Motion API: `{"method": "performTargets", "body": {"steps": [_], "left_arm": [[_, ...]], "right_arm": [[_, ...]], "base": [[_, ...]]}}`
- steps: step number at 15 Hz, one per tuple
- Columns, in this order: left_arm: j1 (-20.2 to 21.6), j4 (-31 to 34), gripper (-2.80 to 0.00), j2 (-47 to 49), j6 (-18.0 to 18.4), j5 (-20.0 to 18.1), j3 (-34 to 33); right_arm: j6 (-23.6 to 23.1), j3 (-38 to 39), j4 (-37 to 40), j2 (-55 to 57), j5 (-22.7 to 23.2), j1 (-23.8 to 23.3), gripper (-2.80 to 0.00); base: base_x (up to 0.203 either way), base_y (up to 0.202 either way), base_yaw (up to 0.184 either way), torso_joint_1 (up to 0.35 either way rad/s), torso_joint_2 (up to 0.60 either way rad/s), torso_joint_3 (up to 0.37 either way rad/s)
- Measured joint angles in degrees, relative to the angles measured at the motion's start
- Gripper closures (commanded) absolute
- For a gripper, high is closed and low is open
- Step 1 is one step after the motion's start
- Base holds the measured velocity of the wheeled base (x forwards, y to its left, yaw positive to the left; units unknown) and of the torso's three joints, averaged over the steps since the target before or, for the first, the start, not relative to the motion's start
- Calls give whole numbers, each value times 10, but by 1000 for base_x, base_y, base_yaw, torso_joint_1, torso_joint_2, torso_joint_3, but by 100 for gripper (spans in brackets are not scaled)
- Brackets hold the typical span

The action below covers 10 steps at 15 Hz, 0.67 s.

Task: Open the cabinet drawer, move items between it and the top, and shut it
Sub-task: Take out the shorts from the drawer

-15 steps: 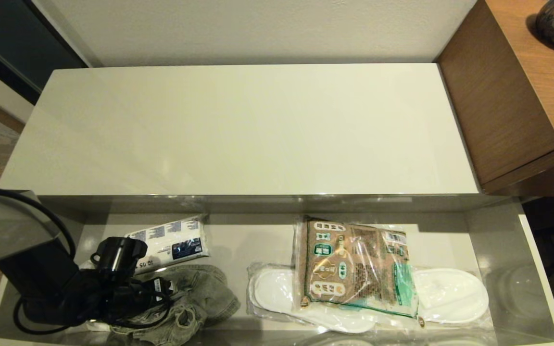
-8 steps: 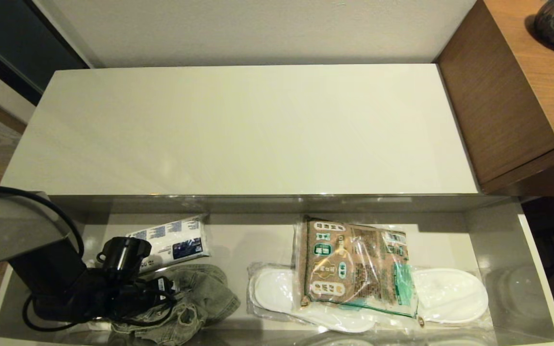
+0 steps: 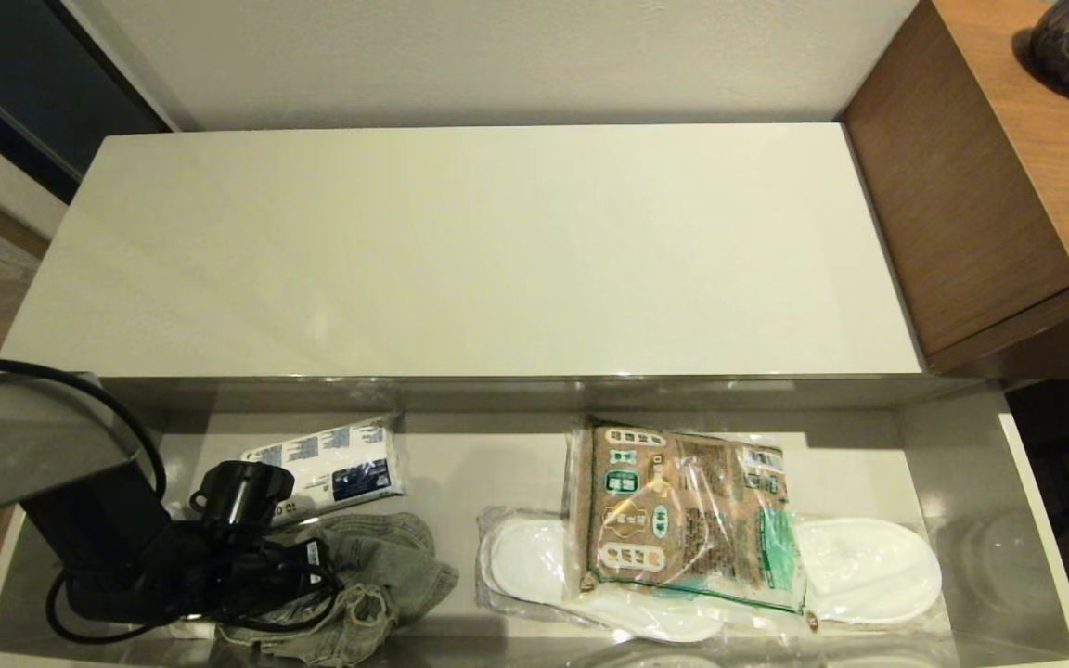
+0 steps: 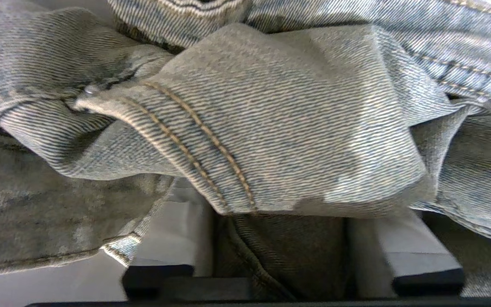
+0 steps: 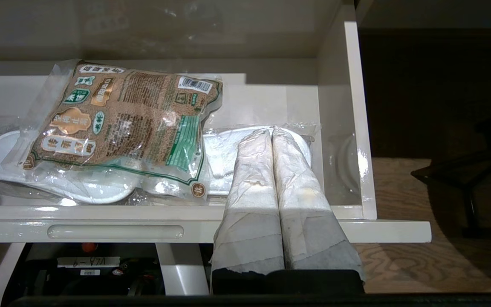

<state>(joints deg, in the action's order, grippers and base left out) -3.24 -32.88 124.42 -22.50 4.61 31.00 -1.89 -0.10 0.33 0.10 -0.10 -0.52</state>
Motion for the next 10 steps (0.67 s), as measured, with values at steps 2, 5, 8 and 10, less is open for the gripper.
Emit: {"method": "performTargets", "body": {"steps": [2,5,8,10], "left_arm": [[0,-1,0,-2,1,1,-2],[-2,-2,0,-5,1,1,-6],[-3,-1,0,-6,1,3,-8],[-3,-1,0,-7,1,3,-9]], "right_arm": [[0,0,0,0,0,0,0],[0,0,0,0,0,0,0],[0,0,0,0,0,0,0],[0,0,0,0,0,0,0]], "base": [[0,0,0,0,0,0],[0,0,0,0,0,0],[0,0,0,0,0,0],[0,0,0,0,0,0]]}}
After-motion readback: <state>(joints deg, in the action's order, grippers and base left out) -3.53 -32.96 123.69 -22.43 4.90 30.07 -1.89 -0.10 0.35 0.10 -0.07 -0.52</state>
